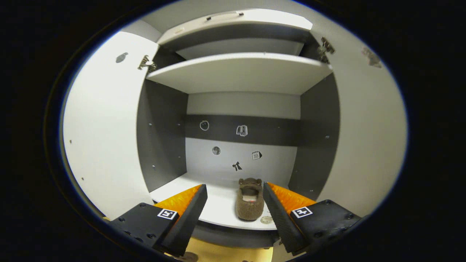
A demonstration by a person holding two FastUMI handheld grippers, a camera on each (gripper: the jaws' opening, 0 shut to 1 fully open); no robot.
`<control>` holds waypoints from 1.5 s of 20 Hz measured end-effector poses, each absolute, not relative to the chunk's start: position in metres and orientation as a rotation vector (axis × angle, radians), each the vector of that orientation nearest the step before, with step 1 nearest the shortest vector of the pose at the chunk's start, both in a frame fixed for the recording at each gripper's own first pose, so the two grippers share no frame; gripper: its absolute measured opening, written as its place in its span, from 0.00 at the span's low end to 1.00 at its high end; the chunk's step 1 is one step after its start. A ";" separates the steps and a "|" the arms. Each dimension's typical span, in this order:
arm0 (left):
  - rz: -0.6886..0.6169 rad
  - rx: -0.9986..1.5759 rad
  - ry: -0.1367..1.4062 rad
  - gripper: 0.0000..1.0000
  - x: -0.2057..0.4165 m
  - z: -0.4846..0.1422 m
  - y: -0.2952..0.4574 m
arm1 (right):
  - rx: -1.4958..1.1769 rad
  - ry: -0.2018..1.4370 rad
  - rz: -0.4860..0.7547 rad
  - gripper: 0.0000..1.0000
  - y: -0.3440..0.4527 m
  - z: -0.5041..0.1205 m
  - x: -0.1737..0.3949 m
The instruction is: Grab one shoe with the right hand and put it into the shoe cabinet, grab the other shoe with the left hand and put it into the shoe cabinet; then close the right door with the right hand and the left door with the left hand.
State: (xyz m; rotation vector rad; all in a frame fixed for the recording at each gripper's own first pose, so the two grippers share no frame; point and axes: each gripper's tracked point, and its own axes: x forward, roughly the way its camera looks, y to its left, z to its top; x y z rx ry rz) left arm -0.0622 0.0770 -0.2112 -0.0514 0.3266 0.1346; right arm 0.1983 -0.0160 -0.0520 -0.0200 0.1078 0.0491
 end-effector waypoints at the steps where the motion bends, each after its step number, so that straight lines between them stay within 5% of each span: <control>1: 0.131 -0.058 0.348 0.94 -0.064 -0.227 0.078 | -0.034 0.076 0.051 0.98 -0.015 -0.046 0.178; 11: 0.115 -0.116 0.650 0.95 -0.081 -0.392 0.089 | -0.043 0.071 0.008 0.98 -0.002 -0.081 0.044; 18: 0.164 -0.129 0.793 0.94 -0.073 -0.481 0.113 | -0.034 0.086 -0.032 0.98 -0.023 -0.078 0.024; 27: 0.181 -0.110 0.807 0.94 -0.052 -0.523 0.121 | -0.097 0.141 -0.042 0.98 -0.038 -0.087 0.024; 30: 0.176 -0.132 0.799 0.76 -0.046 -0.527 0.120 | -0.102 0.156 -0.030 0.98 -0.038 -0.092 0.028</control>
